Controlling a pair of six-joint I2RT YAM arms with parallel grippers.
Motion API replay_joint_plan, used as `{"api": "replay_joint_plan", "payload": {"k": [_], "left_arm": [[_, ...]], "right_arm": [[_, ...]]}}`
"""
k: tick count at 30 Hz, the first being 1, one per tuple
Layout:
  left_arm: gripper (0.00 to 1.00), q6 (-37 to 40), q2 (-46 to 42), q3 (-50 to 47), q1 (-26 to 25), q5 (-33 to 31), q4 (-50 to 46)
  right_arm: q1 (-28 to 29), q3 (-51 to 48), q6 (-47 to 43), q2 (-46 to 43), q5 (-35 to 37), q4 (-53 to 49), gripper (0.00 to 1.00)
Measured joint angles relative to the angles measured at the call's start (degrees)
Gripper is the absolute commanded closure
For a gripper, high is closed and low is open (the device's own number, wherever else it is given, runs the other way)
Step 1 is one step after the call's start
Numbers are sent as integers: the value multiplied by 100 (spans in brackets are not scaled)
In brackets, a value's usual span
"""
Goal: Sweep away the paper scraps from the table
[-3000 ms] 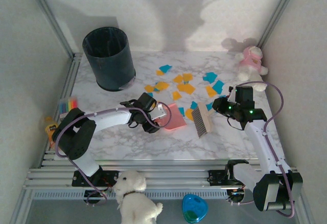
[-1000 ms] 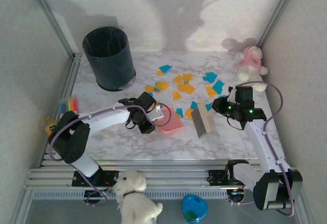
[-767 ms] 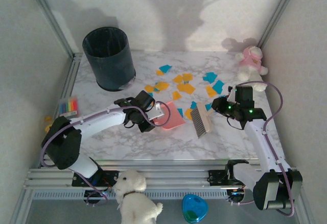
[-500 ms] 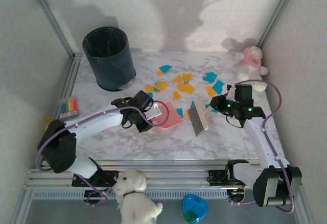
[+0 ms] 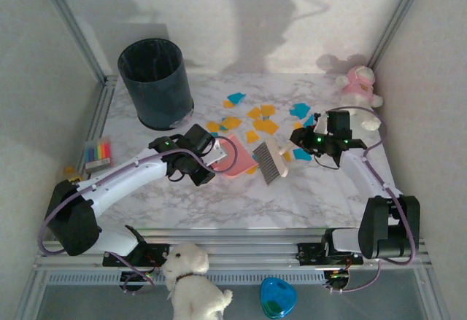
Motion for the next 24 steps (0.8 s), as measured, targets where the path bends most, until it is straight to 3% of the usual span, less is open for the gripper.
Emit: {"api": "replay_joint_plan", "payload": {"k": [9, 24], "left_arm": [[100, 160, -310, -37, 0, -15, -157], [100, 1113, -774, -568, -2, 304, -190]], "right_arm": [[262, 98, -13, 573, -15, -20, 100], [267, 107, -188, -186, 1386, -1012, 100]]}}
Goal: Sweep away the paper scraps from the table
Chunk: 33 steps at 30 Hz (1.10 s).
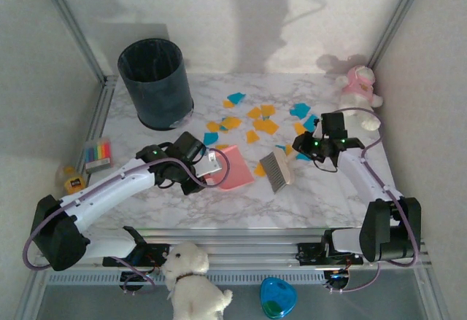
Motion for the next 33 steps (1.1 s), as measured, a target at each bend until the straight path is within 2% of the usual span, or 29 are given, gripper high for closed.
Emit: {"api": "replay_joint_plan", "payload": {"k": [5, 13, 26, 33], "left_arm": [[100, 125, 114, -37, -9, 98, 2], [100, 125, 754, -15, -90, 160, 0], [100, 142, 1676, 575, -391, 321, -20], [100, 142, 2046, 798, -417, 343, -79]], "right_arm": [[7, 7, 87, -240, 11, -122, 100], [22, 175, 68, -859, 96, -168, 100], [26, 96, -855, -1891, 1451, -308, 100], [223, -155, -1377, -2118, 1993, -247, 100]]}}
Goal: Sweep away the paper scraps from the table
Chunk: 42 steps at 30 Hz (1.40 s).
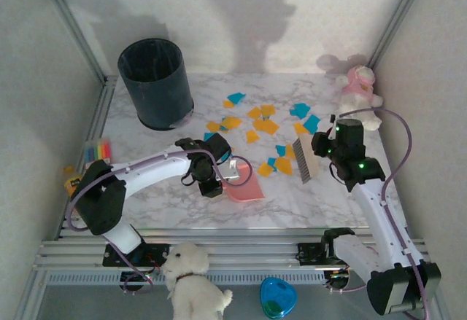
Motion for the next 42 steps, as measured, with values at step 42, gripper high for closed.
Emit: {"api": "replay_joint_plan", "payload": {"k": [42], "left_arm": [[100, -28, 855, 728, 0, -385, -243]], "right_arm": [[1128, -299, -608, 894, 498, 680, 100]]}}
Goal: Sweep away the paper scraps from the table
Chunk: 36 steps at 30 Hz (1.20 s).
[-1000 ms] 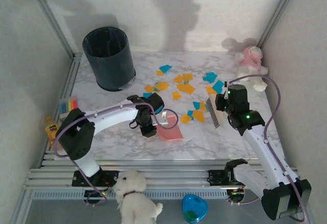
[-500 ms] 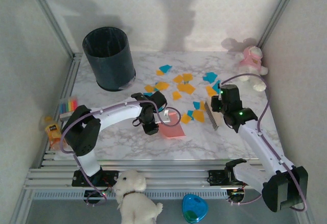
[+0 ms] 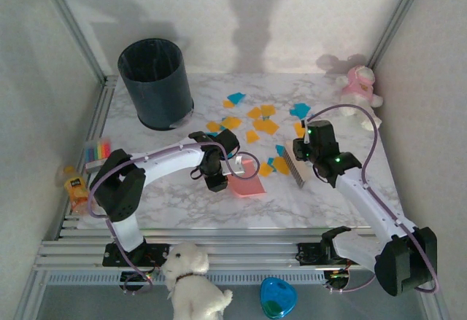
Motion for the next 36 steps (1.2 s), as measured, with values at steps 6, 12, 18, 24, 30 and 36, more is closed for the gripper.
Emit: {"api": "replay_joint_plan", "payload": {"k": [6, 12, 18, 24, 30, 36], "left_arm": [[100, -22, 118, 55, 0, 0, 0], [100, -63, 190, 114, 0, 2, 2], [100, -107, 192, 146, 0, 20, 2], [100, -127, 192, 146, -4, 22, 2], [100, -146, 192, 146, -4, 22, 2], [100, -184, 192, 146, -4, 20, 4]], "right_arm": [[61, 0, -22, 68, -323, 81, 100], [131, 9, -118, 118, -706, 142, 100], [190, 33, -153, 118, -1137, 94, 100], [216, 52, -125, 96, -1298, 39, 100], [225, 55, 26, -245, -1091, 11, 100], [225, 55, 175, -599, -535, 151, 100]]}}
